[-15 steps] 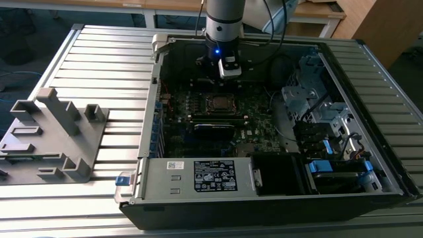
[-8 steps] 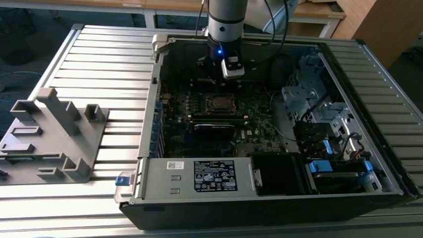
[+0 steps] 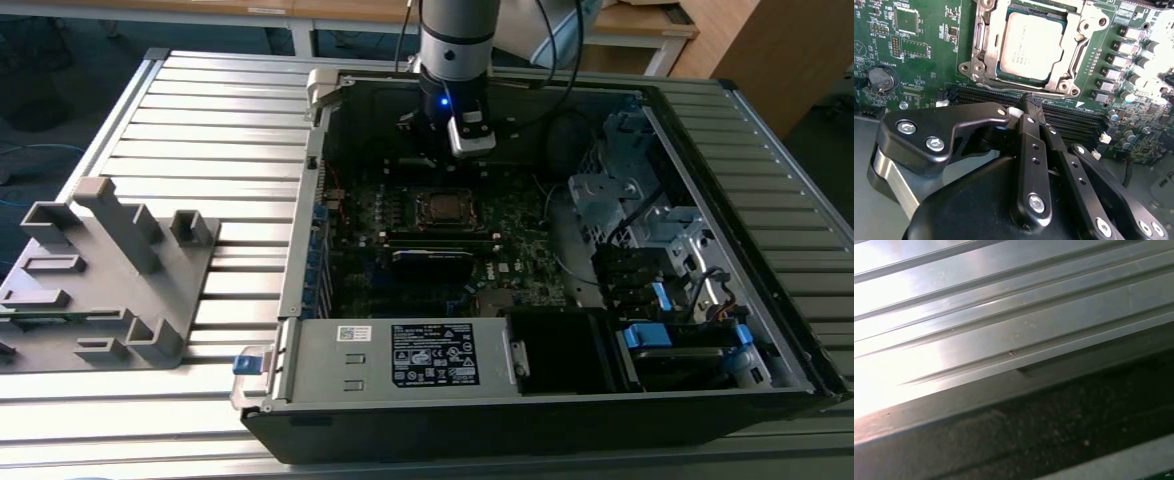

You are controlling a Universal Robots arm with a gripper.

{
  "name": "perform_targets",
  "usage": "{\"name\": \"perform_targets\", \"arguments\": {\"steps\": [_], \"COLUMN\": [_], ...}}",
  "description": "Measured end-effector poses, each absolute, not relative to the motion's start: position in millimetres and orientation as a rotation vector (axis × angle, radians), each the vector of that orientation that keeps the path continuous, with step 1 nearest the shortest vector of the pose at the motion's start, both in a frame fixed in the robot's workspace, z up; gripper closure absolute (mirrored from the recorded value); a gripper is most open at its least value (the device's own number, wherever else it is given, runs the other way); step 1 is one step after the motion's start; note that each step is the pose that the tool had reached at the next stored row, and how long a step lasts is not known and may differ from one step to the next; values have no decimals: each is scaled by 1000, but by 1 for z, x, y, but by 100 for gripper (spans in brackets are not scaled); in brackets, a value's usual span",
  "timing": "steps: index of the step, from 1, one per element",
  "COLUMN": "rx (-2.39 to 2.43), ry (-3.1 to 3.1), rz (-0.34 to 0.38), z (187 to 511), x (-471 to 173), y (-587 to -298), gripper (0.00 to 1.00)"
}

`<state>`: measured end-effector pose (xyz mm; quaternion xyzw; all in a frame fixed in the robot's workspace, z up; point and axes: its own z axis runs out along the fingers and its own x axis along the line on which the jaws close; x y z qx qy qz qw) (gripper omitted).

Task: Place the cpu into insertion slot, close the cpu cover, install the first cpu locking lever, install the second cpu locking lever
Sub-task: 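Install the first cpu locking lever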

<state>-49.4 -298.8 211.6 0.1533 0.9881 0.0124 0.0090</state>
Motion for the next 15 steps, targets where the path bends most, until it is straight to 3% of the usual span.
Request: {"name": "perform_targets", "arguments": {"steps": [15], "rx": [404], "ry": [3098], "rz": [39], "z": [211], "x": [-49], "y": [-307], "gripper": [89]}}
